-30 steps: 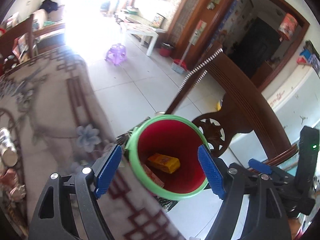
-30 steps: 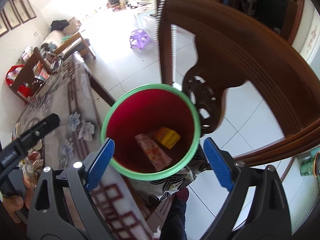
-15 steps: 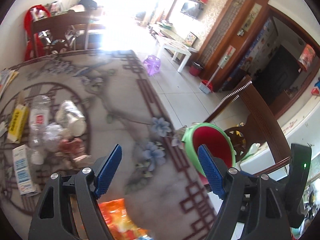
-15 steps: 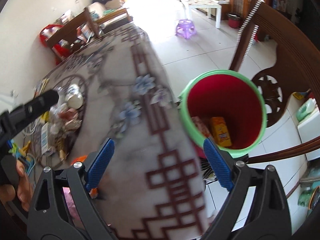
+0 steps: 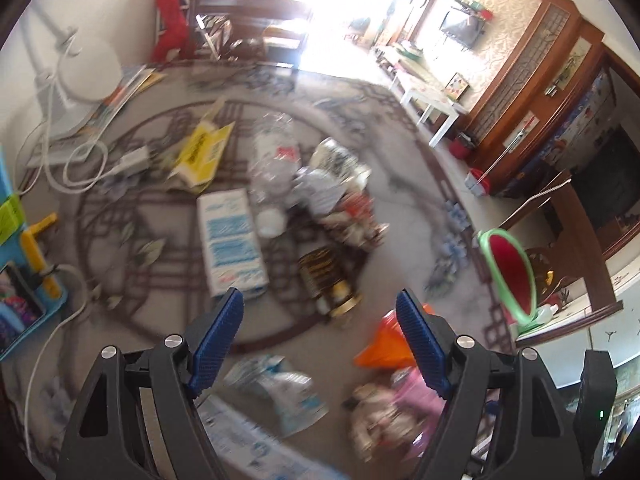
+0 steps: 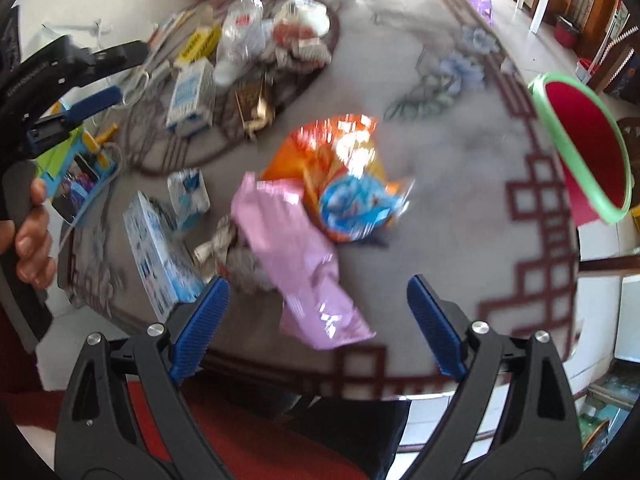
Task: Collect trash
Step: 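Grasp the toothpaste box with the left tool while the right tool grasps the pink bag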
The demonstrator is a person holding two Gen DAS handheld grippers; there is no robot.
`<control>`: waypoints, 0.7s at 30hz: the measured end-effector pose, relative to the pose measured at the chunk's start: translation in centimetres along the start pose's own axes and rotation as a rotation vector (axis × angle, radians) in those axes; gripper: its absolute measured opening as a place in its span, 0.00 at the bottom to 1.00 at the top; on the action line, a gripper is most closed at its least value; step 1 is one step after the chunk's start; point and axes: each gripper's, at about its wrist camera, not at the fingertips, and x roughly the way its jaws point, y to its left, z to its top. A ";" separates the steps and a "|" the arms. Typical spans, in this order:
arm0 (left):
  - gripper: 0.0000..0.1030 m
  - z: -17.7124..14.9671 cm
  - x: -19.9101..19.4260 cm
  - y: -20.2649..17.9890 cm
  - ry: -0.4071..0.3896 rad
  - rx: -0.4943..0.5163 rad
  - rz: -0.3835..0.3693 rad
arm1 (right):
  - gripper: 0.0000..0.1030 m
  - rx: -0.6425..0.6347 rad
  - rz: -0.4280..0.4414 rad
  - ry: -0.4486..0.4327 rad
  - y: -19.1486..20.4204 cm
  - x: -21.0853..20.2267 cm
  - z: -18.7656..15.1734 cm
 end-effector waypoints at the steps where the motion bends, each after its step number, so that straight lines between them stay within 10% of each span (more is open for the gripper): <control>1: 0.73 -0.6 -0.1 0.8 0.016 -0.008 0.001 | 0.86 0.016 -0.001 0.013 0.1 0.7 -0.4; 4: 0.73 -2.5 -0.3 3.0 0.074 -0.037 -0.001 | 0.85 0.043 0.007 0.042 0.7 2.3 -1.0; 8: 0.73 -5.0 0.0 4.6 0.146 -0.043 -0.008 | 0.37 0.017 -0.009 0.034 1.7 3.9 -0.4; 21: 0.73 -10.0 3.4 5.7 0.344 -0.152 -0.073 | 0.29 0.057 0.014 -0.124 1.8 1.9 3.4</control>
